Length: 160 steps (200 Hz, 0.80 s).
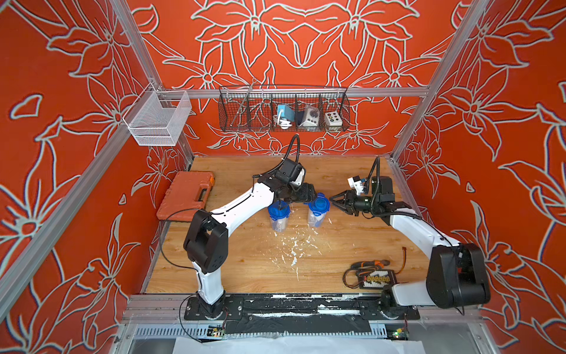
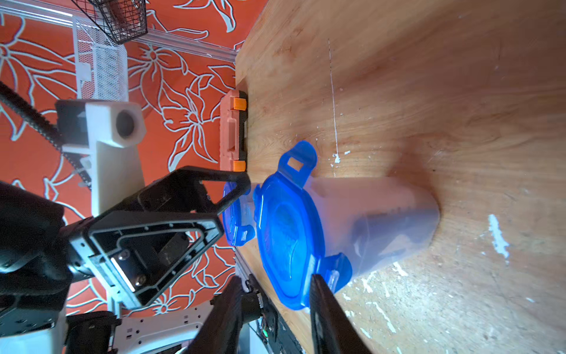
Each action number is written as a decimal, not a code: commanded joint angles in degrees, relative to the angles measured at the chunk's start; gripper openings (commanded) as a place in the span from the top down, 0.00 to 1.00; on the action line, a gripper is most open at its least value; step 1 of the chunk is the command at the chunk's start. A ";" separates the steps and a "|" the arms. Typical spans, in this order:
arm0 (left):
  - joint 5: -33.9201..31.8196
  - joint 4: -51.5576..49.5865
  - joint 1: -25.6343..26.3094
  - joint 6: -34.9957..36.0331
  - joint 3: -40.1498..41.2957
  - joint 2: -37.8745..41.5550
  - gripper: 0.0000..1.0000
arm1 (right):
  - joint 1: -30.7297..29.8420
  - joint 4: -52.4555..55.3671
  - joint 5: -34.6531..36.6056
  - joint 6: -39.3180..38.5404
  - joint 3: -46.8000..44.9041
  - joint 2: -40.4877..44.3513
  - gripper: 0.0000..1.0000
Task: Take out toiletry kits
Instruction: Unfasten the latch on the container.
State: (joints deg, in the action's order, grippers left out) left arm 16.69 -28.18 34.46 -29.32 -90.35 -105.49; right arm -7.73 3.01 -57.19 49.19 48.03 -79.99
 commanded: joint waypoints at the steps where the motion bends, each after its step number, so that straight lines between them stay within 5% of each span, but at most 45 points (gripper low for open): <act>1: 2.54 -0.43 0.09 1.74 -1.54 -2.74 0.28 | 0.36 -8.60 -3.05 4.94 -2.80 -0.33 0.58; 54: 4.75 0.27 0.11 2.38 -0.55 -4.17 0.30 | 1.25 -19.73 -4.42 8.84 -8.88 -3.78 0.43; 160: 0.37 -2.39 0.08 1.16 1.83 -5.33 0.39 | 1.63 -53.05 -10.06 27.00 -15.31 -12.84 0.48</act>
State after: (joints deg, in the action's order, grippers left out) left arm 19.88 -27.35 34.50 -28.49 -90.21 -109.16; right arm -6.26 -37.69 -64.60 69.30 33.71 -90.89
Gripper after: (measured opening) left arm 0.614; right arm 0.518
